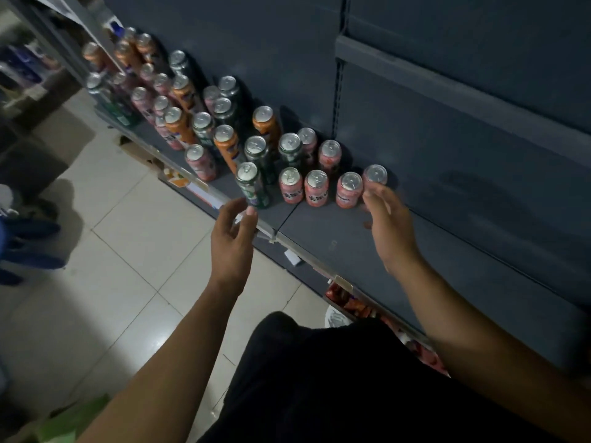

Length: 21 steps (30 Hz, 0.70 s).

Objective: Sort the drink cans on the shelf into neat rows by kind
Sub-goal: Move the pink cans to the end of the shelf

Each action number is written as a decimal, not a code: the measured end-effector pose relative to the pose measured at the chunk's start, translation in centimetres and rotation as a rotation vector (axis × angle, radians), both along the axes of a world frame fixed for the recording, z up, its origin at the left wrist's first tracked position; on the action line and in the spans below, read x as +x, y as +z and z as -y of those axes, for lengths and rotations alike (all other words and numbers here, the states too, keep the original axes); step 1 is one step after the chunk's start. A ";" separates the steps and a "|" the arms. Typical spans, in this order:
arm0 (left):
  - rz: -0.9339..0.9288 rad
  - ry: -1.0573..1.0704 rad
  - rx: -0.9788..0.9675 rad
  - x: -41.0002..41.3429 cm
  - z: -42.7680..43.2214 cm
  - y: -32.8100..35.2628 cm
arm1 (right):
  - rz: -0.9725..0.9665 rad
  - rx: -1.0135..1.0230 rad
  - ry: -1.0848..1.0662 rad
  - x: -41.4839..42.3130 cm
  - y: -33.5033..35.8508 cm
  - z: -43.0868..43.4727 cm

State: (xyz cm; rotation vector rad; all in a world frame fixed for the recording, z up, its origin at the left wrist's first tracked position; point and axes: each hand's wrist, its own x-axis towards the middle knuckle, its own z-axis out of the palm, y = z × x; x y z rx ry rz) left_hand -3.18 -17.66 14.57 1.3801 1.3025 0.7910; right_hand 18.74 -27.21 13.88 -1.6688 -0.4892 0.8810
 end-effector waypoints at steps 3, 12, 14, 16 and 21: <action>-0.045 -0.004 -0.048 0.9 -2.1 -1.6 | -0.023 -0.052 -0.023 0.9 -1.3 -1.0; -0.204 -0.170 -0.160 2.7 -9.0 -8.5 | -0.068 -0.169 -0.122 1.6 -6.5 -6.7; -0.224 -0.214 -0.188 3.1 -10.3 -9.8 | -0.053 -0.195 -0.126 1.4 -7.7 -8.2; -0.228 -0.249 -0.211 3.9 -11.4 -10.8 | -0.069 -0.236 -0.092 0.8 -8.8 -9.6; -0.212 -0.392 -0.270 5.6 -13.0 -13.7 | -0.114 -0.281 -0.115 0.2 -10.9 -12.5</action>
